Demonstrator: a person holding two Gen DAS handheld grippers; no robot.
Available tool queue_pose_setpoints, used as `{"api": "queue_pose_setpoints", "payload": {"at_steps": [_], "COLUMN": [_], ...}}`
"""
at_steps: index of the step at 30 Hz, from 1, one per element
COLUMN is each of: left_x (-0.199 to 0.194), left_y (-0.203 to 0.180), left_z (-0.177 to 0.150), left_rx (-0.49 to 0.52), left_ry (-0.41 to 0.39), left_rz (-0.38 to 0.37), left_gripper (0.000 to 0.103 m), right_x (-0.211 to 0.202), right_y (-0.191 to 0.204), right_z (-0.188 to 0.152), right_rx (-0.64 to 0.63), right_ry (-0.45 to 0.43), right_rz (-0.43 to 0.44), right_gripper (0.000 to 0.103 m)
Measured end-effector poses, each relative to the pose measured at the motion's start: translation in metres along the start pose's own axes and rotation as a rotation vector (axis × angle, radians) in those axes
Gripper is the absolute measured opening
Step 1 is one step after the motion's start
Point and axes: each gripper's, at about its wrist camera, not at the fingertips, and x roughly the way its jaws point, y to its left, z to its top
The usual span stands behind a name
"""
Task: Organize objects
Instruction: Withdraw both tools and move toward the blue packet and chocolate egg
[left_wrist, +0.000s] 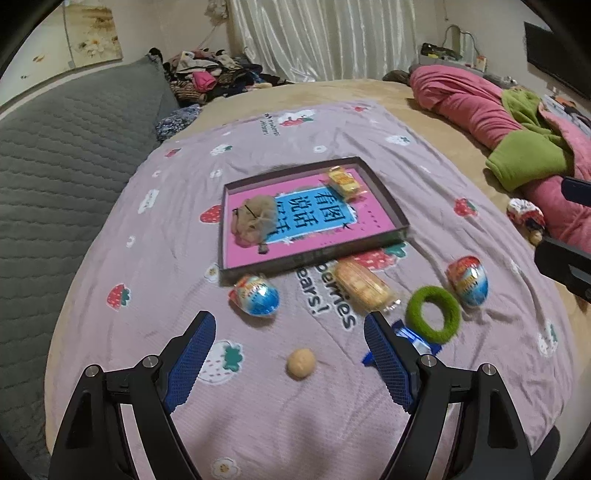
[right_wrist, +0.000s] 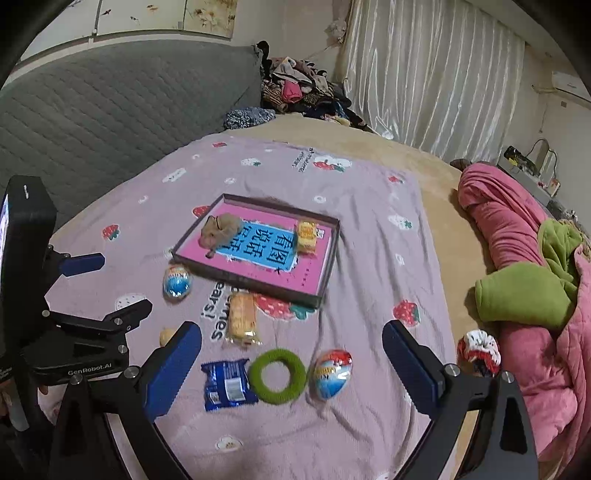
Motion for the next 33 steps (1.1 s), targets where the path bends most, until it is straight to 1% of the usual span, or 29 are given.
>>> {"api": "queue_pose_setpoints", "payload": {"at_steps": [12,19,25,33], "left_x": [0.001,0.005,0.016,0.03], "left_y": [-0.033,-0.048,-0.061,-0.074], "left_z": [-0.026,-0.028,-0.029,-0.033], "left_rx": [0.021,0.03,0.033,0.046], "left_ry": [0.017,0.021,0.043,0.067], "left_rz": [-0.033,-0.053,-0.075,-0.079], "left_gripper": [0.084,0.084,0.084,0.084], "right_x": [0.002,0.003,0.007,0.014], "right_y": [-0.002,-0.006,-0.013,-0.025], "right_z": [-0.03,-0.04,-0.048,-0.055], "right_rx": [0.001,0.004,0.005,0.023], "right_ry": [0.029,0.038,0.059,0.074], "right_rz": [-0.009,-0.017,-0.031,-0.034], "right_gripper": [0.099,0.099,0.099,0.099]}}
